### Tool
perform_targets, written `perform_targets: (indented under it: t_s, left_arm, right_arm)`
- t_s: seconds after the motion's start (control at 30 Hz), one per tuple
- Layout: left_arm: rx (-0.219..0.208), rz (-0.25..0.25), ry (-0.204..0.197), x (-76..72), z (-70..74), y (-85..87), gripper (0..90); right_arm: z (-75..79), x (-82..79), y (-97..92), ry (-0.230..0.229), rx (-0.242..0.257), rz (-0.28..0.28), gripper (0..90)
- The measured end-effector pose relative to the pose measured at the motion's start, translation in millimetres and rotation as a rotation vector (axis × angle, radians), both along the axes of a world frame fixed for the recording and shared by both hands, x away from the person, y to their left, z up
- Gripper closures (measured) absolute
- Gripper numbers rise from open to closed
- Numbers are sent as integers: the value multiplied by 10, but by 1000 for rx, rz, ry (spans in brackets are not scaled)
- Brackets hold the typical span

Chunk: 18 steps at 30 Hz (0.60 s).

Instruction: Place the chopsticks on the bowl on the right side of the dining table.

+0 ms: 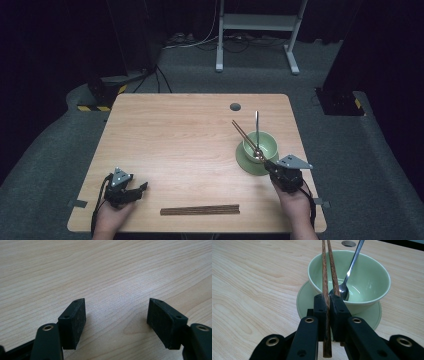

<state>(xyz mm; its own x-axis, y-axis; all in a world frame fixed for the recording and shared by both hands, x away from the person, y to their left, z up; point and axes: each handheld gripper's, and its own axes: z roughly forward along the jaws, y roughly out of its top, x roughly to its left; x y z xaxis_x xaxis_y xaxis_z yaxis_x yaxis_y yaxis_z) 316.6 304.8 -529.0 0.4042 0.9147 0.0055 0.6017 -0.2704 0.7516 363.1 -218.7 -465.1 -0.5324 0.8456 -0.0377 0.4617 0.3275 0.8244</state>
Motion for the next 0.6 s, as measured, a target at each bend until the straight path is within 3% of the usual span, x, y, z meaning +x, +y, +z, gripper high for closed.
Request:
perform_targets:
  t_s: [0.6]
  left_arm:
    - [4, -1, -3, -3, 1, -3, 317]
  right_arm:
    - [-22, 29, 49, -20, -17, -13, 837]
